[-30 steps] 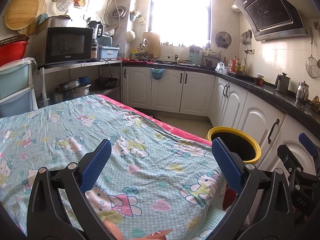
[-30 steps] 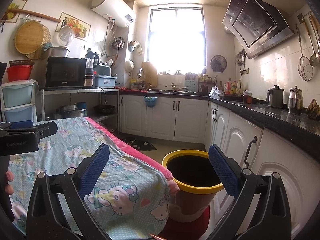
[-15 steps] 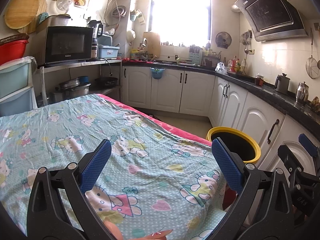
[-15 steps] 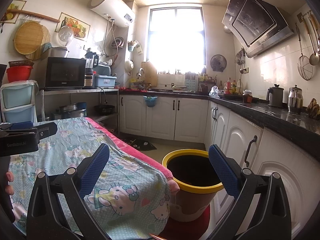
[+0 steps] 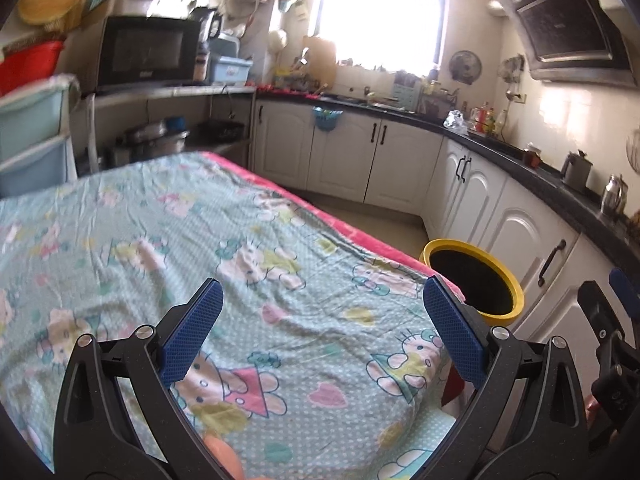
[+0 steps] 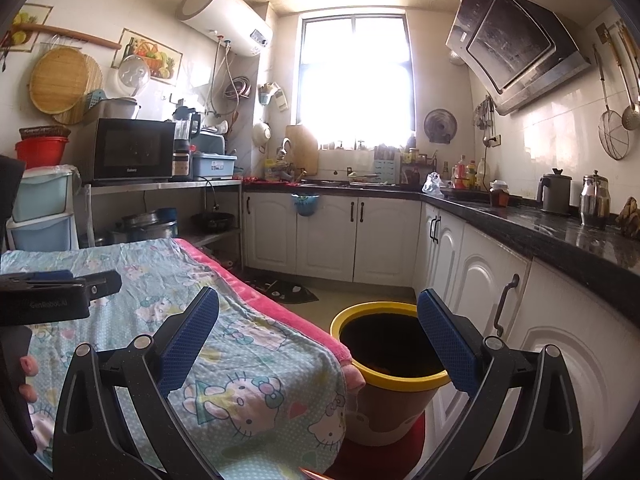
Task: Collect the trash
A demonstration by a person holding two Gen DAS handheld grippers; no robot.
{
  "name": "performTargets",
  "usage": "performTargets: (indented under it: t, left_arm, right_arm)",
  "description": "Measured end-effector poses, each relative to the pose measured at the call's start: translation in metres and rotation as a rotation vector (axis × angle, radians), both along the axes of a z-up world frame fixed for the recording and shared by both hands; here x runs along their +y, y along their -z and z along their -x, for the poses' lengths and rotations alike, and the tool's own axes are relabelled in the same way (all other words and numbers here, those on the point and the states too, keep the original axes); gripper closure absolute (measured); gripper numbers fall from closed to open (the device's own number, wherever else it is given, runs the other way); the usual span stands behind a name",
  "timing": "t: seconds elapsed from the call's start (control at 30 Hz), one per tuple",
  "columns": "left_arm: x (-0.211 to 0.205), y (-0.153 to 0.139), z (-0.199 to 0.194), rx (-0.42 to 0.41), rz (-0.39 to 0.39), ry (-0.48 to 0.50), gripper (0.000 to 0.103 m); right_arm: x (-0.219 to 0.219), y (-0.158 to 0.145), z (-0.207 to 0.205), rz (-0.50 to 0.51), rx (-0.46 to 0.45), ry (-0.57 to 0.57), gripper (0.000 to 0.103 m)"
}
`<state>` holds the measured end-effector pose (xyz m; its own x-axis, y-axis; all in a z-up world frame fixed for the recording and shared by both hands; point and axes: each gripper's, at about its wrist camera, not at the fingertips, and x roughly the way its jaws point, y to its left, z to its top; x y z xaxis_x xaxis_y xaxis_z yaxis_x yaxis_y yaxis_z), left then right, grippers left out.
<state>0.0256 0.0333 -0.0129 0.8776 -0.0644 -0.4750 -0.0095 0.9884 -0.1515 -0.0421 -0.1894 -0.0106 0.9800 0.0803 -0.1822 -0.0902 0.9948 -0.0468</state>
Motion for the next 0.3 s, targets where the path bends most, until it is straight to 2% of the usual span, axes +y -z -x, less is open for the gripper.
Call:
performTargets:
  t: [0.1, 0.17, 0.23, 0.3]
  left_arm:
    - [0.027, -0.002, 0.002, 0.028, 0.064, -0.065, 0.011]
    - [0.060, -0.004, 0.010, 0.048, 0.086, -0.156, 0.011]
    - [0.097, -0.004, 0.022, 0.056, 0.073, -0.283, 0.011]
    - [0.147, 0.002, 0.043, 0.096, 0.016, -0.482, 0.011]
  right_arm:
    - [0.020, -0.010, -0.006, 0.069, -0.028, -0.103, 0.006]
    - [0.042, -0.018, -0.011, 0.096, -0.028, -0.210, 0.006]
    - [0.080, -0.028, -0.023, 0.117, 0.005, -0.397, 0.006]
    - [0.121, -0.032, -0.033, 0.127, 0.067, -0.575, 0.006]
